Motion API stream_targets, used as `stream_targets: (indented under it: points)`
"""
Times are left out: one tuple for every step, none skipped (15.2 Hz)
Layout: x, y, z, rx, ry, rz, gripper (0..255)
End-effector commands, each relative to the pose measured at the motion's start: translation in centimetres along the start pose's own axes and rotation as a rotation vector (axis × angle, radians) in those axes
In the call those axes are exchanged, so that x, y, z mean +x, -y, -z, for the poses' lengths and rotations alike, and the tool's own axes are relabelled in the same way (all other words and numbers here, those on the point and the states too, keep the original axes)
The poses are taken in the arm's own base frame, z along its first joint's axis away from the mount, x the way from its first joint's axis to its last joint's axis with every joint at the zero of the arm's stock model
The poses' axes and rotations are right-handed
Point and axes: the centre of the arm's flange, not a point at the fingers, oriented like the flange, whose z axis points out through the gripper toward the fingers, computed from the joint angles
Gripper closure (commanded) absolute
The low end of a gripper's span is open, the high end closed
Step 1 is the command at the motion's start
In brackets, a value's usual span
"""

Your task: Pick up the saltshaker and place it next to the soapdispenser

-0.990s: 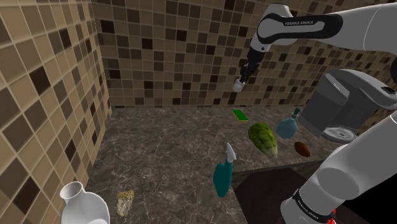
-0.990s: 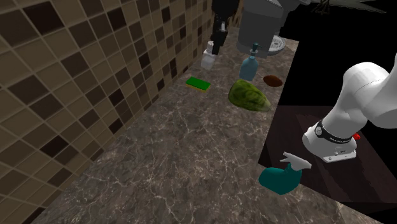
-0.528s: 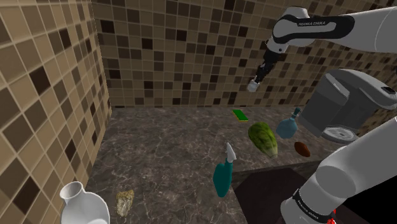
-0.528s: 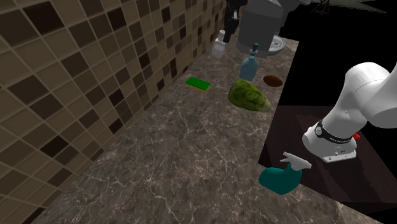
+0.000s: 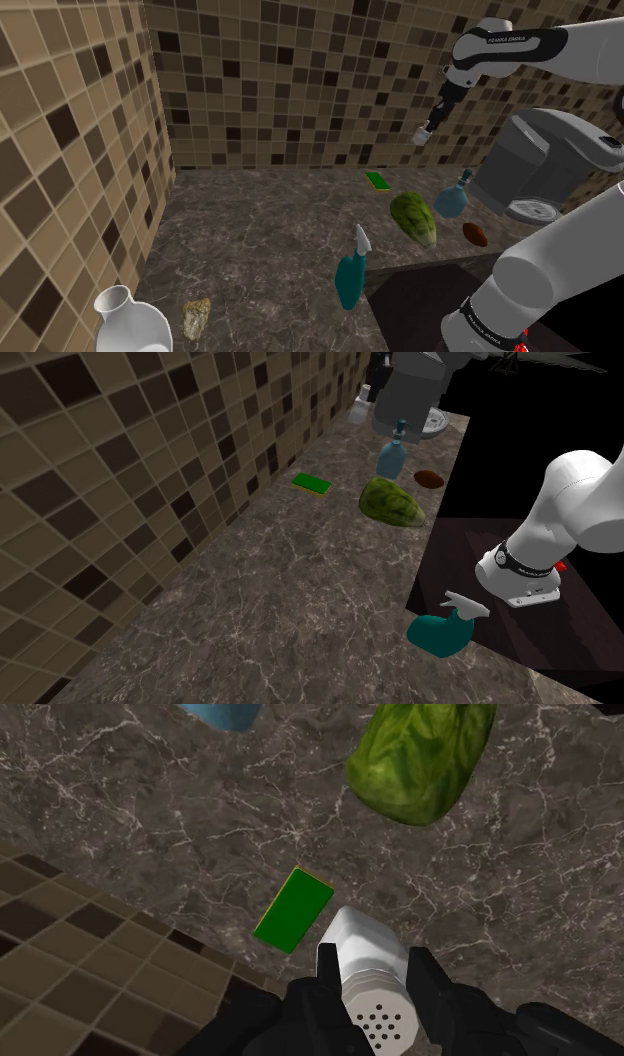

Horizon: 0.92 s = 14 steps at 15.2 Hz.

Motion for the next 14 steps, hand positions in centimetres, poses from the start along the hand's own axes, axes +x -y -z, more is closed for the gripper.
stream_targets:
  points:
    - [-1.4, -2.2, 0.3, 0.0, 0.0, 0.002, 255]
    - [-2.1, -3.4, 0.4, 0.0, 0.0, 0.002, 255]
    - [-2.8, -4.5, 0.5, 0.0, 0.0, 0.002, 255]
    - [-3.4, -5.6, 0.6, 0.0, 0.0, 0.002, 255]
    - [-4.1, -6.8, 0.6, 0.0, 0.0, 0.002, 255]
    - [-4.7, -7.9, 0.7, 0.0, 0.0, 0.002, 255]
    - [-5.4, -9.1, 0.8, 0.0, 0.0, 0.002, 255]
    - [-6.0, -10.2, 0.9, 0.0, 0.0, 0.002, 255]
    - [-6.7, -11.4, 1.0, 0.0, 0.0, 0.002, 255]
    - [-7.3, -12.5, 1.0, 0.0, 0.0, 0.002, 255]
    - [-8.0, -13.6, 1.1, 0.0, 0.0, 0.002, 255]
    - [-8.7, -14.8, 1.2, 0.0, 0.0, 0.002, 255]
    - [-9.3, -15.9, 1.3, 0.0, 0.0, 0.002, 255]
    - [-10.0, -17.1, 1.4, 0.0, 0.0, 0.002, 255]
